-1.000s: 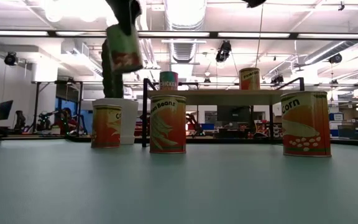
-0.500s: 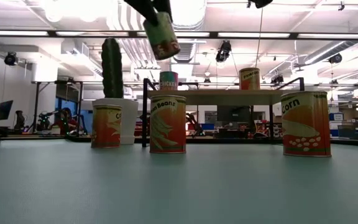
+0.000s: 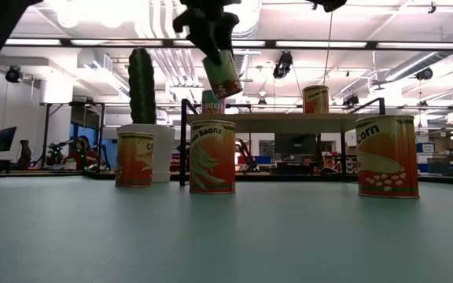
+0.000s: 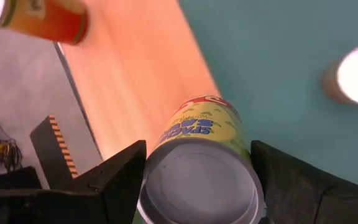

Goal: Pick and place cans onto a shelf
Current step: Put the canned spaghetti sauce on the shelf

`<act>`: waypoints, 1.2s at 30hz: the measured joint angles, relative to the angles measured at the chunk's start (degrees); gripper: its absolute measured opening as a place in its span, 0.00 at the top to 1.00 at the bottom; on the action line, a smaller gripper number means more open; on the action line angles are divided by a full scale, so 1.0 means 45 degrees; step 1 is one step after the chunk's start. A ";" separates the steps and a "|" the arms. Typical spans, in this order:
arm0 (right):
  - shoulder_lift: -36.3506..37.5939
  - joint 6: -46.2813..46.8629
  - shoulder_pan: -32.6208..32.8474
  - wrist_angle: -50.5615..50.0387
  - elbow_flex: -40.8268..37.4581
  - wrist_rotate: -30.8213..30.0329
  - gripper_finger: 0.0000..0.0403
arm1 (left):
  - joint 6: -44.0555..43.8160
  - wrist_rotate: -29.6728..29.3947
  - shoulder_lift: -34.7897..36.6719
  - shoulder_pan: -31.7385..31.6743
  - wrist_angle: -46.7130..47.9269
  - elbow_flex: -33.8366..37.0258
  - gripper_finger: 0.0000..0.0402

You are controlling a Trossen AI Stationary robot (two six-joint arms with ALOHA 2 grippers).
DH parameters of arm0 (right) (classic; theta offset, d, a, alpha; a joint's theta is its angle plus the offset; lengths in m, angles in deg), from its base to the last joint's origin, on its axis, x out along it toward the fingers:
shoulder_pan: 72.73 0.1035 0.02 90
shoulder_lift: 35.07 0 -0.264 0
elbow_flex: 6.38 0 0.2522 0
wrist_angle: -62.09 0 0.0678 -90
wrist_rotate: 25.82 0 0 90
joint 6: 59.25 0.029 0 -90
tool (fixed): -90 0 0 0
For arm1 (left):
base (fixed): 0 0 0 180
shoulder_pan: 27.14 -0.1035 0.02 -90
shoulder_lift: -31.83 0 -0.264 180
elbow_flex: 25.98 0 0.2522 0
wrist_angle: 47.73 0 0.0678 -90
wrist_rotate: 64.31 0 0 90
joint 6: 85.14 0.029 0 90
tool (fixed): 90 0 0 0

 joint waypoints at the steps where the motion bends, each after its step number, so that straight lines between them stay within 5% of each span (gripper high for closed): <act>1: 0.0002 0.0000 0.0000 0.0001 0.0000 -0.0002 0.19 | 0.0000 0.0000 -0.0094 -0.0093 0.0004 -0.0084 0.36; 36: 0.0005 0.0058 0.0000 -0.0046 0.0000 -0.0012 0.19 | -0.0273 -0.0005 -0.0928 -0.0694 -0.0432 -0.0035 0.32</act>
